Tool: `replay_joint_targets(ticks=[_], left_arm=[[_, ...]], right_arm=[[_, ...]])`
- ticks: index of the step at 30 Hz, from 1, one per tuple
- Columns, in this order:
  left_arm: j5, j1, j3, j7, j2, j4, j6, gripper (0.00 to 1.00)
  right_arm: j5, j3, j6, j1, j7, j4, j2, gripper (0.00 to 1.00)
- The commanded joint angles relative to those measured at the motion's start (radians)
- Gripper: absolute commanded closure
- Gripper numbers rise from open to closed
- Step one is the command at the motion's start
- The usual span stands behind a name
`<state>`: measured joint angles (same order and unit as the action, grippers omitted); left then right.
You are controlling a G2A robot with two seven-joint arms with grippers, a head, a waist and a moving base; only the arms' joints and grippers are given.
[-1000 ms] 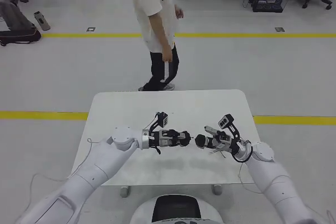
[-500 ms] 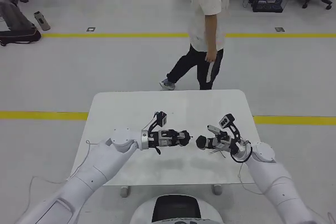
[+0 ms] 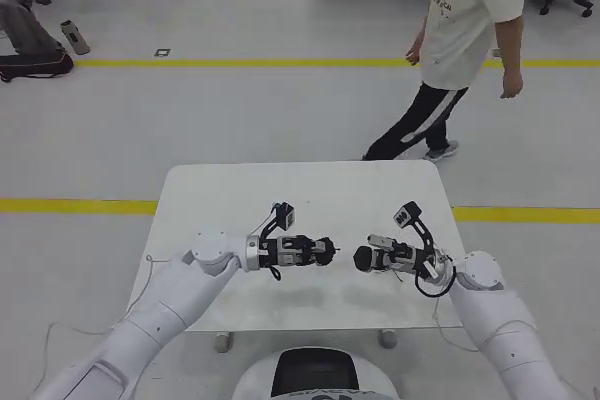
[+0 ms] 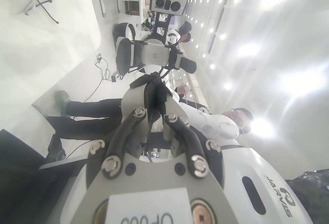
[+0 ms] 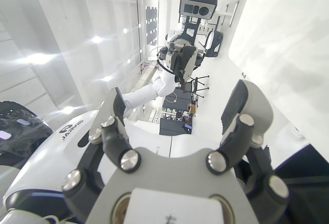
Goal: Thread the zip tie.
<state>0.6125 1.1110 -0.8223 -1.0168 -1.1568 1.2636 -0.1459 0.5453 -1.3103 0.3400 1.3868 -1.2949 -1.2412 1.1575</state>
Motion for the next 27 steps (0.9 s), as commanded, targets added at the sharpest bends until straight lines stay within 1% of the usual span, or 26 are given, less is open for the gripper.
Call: replay_joint_targets(ticks=[1,5,7,11,13,14,16,18,20,21,27], left_arm=[[0.0,0.0,0.0,0.0,0.0,0.0,0.0,1.0],[0.0,0.0,0.0,0.0,0.0,0.0,0.0,1.0],[-0.017,0.005,0.002,0.03,0.0,0.007,-0.005,1.0],[-0.074,0.007,-0.019,0.082,0.007,0.023,-0.066,1.0],[-0.099,0.01,-0.03,0.105,0.011,0.033,-0.092,1.0],[-0.119,0.011,-0.037,0.117,0.014,0.041,-0.113,1.0],[-0.143,0.015,-0.045,0.129,0.017,0.051,-0.134,1.0],[-0.16,0.02,-0.054,0.139,0.02,0.064,-0.168,1.0],[-0.164,0.024,-0.058,0.137,0.022,0.073,-0.193,1.0],[-0.169,0.024,-0.059,0.13,0.023,0.079,-0.194,1.0],[-0.169,0.024,-0.059,0.13,0.023,0.079,-0.194,1.0]], right_arm=[[0.0,0.0,0.0,0.0,0.001,0.0,0.0,0.0],[0.0,0.0,0.0,0.0,0.001,0.0,0.0,0.0],[-0.017,-0.003,-0.002,0.003,0.031,-0.008,-0.001,0.0],[-0.102,-0.038,0.0,0.011,0.087,-0.03,-0.015,0.0],[-0.123,-0.052,0.0,0.016,0.105,-0.037,-0.019,0.0],[-0.137,-0.059,0.0,0.018,0.117,-0.041,-0.022,0.0],[-0.156,-0.067,-0.002,0.023,0.136,-0.048,-0.026,0.0],[-0.181,-0.074,-0.011,0.029,0.165,-0.051,-0.029,0.0],[-0.193,-0.075,-0.017,0.034,0.179,-0.055,-0.031,0.0],[-0.194,-0.075,-0.017,0.035,0.181,-0.054,-0.032,0.0],[-0.194,-0.075,-0.017,0.035,0.181,-0.054,-0.032,0.0]])
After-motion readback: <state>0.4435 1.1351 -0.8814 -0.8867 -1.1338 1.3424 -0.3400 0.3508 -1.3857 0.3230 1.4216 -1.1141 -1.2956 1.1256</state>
